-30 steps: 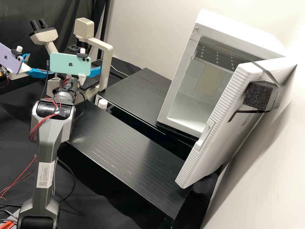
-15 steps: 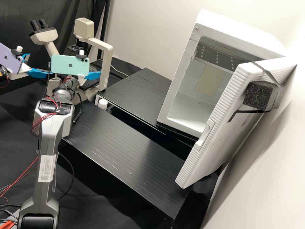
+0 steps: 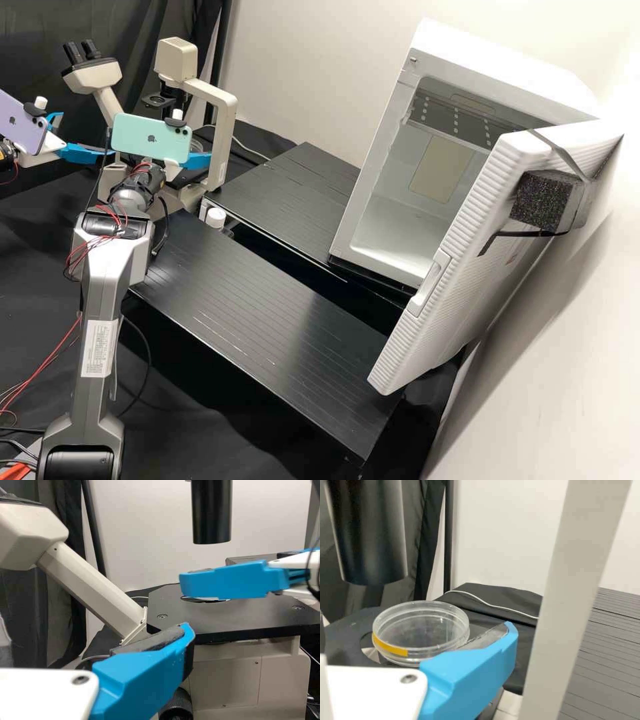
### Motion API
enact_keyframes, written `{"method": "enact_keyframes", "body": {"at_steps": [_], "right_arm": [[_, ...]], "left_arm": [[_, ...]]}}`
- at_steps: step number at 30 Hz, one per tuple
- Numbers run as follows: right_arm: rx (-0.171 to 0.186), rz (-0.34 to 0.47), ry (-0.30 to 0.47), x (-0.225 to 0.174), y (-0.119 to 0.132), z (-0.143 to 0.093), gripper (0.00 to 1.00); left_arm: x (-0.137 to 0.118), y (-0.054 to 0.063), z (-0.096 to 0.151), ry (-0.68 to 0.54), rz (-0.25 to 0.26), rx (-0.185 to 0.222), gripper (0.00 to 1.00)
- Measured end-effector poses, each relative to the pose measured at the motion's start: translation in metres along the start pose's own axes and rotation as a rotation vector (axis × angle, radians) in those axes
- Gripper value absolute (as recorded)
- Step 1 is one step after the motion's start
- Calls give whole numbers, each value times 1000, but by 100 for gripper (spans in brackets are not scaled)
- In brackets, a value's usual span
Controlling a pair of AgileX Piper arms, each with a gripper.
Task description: Move the petri dish to the bench.
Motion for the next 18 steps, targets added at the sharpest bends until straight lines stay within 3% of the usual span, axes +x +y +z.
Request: {"method": "enact_keyframes", "body": {"at_steps": [18], "right_arm": [[11, 7, -46, 23, -18, 6, 100]], "left_arm": [[0, 0, 0, 0, 0, 0, 100]]}}
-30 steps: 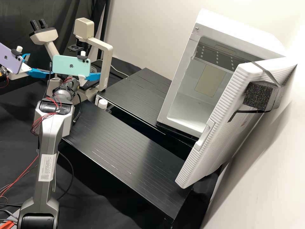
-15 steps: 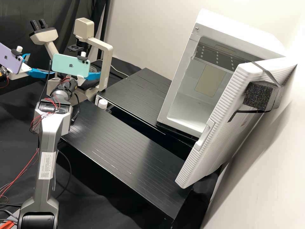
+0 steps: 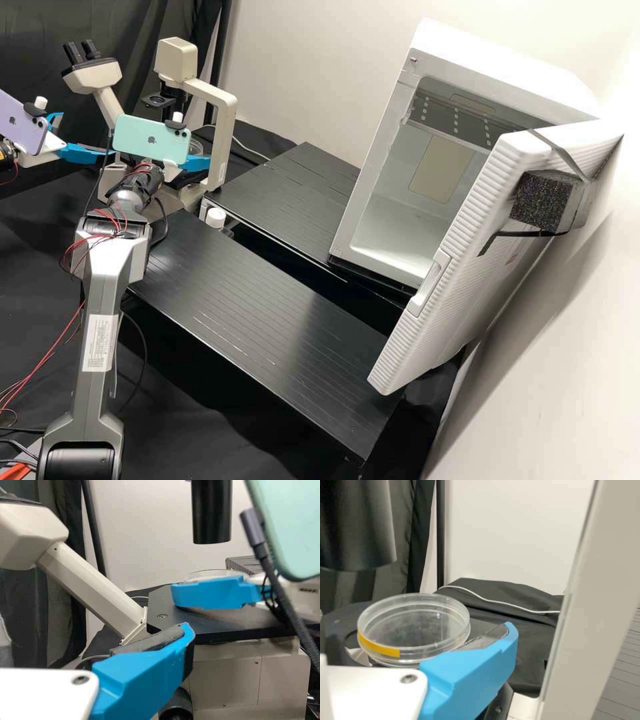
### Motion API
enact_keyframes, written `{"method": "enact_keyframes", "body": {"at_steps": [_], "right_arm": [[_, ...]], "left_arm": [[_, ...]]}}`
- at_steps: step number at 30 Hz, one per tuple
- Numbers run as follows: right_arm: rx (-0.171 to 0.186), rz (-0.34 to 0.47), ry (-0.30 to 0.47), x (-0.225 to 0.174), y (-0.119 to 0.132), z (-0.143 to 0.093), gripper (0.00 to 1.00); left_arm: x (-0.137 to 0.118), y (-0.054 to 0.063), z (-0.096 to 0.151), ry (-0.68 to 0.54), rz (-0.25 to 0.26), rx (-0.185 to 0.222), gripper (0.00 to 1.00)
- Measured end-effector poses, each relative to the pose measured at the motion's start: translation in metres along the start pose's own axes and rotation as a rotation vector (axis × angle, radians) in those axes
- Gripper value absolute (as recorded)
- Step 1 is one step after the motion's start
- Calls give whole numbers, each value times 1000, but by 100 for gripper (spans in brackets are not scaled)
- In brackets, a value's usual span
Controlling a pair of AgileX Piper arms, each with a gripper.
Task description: Move the petri dish to the bench.
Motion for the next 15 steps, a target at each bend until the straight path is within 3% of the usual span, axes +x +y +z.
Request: {"method": "enact_keyframes", "body": {"at_steps": [14, 15], "right_arm": [[-20, 6, -32, 5, -5, -1, 100], [-21, 5, -36, 6, -6, 0, 0]], "left_arm": [[0, 0, 0, 0, 0, 0, 100], [0, 0, 0, 0, 0, 0, 100]]}}
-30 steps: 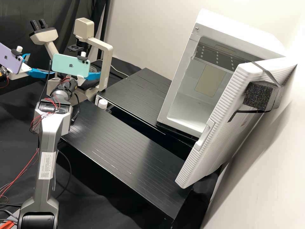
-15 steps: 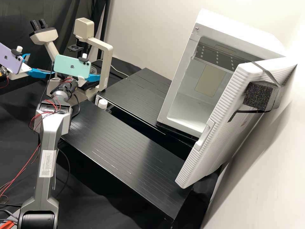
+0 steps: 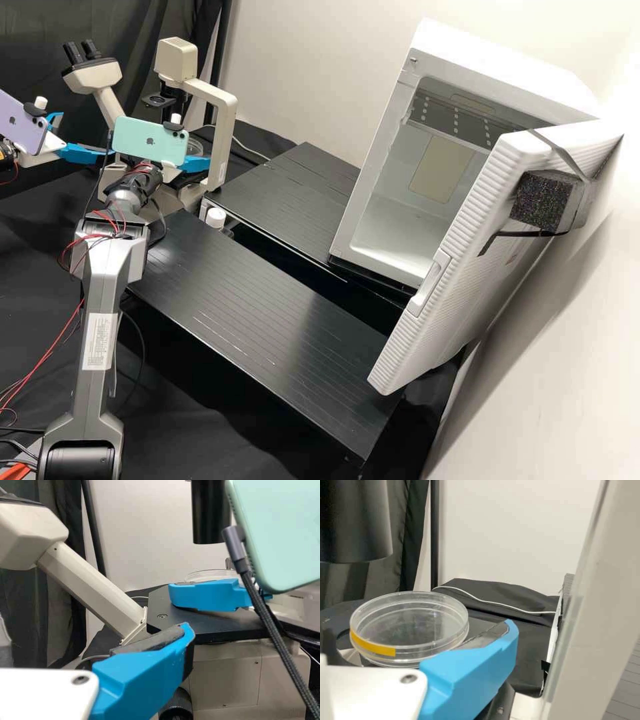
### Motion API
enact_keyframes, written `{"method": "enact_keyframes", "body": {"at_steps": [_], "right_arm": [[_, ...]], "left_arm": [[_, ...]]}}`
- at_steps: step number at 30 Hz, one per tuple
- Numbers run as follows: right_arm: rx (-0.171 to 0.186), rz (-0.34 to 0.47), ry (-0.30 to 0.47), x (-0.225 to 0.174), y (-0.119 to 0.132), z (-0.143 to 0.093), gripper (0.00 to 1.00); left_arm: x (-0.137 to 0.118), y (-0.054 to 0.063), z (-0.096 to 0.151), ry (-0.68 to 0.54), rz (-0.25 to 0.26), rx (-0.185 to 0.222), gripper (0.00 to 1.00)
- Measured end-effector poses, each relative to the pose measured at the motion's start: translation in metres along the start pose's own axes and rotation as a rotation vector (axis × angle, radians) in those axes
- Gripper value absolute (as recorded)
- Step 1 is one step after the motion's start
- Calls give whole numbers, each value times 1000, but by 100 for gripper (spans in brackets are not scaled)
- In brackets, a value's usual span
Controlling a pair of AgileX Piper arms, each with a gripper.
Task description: Move the petri dish to the bench.
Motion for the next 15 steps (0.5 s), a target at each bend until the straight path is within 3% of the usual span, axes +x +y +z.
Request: {"method": "enact_keyframes", "body": {"at_steps": [3, 7, 15], "right_arm": [[-3, -8, -11, 1, -2, 2, 0], [-35, -16, -17, 2, -3, 2, 0], [-46, -25, -18, 1, -5, -2, 0]], "left_arm": [[0, 0, 0, 0, 0, 0, 100], [0, 0, 0, 0, 0, 0, 100], [0, 0, 0, 0, 0, 0, 100]]}}
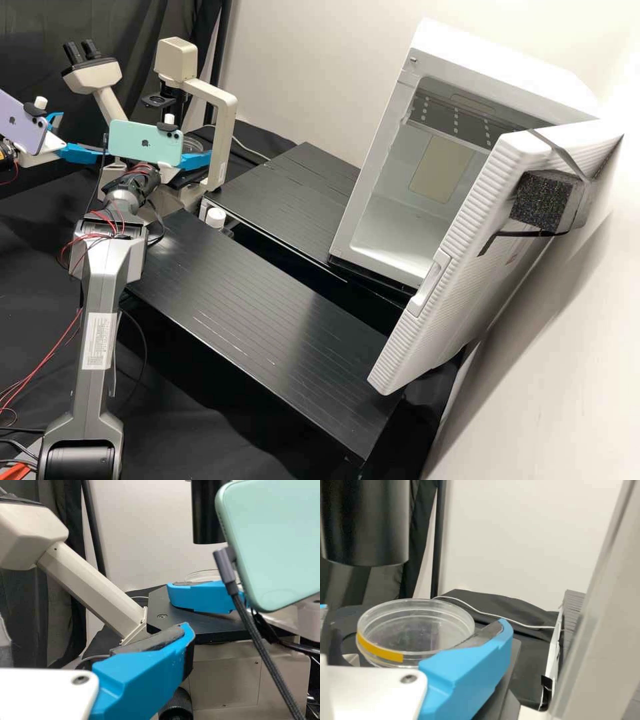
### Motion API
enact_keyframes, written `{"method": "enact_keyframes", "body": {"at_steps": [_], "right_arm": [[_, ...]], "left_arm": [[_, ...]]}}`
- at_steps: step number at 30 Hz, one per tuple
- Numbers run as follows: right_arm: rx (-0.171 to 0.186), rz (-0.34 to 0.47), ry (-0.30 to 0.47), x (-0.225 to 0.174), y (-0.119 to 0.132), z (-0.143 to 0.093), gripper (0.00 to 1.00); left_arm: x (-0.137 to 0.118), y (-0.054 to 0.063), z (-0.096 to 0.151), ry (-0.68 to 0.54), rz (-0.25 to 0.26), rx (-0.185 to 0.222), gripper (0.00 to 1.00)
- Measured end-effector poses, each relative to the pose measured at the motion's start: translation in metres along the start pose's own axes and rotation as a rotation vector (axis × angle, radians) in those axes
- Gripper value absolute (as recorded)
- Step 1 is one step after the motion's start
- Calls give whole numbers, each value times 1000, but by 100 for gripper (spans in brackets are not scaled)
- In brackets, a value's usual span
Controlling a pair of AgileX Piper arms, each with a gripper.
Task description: Move the petri dish to the bench.
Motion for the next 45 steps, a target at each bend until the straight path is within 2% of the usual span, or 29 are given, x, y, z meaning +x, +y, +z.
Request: {"method": "enact_keyframes", "body": {"at_steps": [10, 19, 34, 40, 45], "right_arm": [[-11, -15, -5, 0, -1, 0, 0], [5, -17, -21, 0, -1, 1, 0], [7, -18, -29, 0, -1, 3, 0], [12, -24, -3, -6, 3, 4, 0], [2, -31, 55, -25, 14, 0, 0]], "left_arm": [[0, 0, 0, 0, 0, 0, 100], [0, 0, 0, 0, 0, 0, 100], [0, 0, 0, 0, 0, 0, 100], [0, 0, 0, 0, 0, 0, 100], [0, 0, 0, 0, 0, 0, 100]]}}
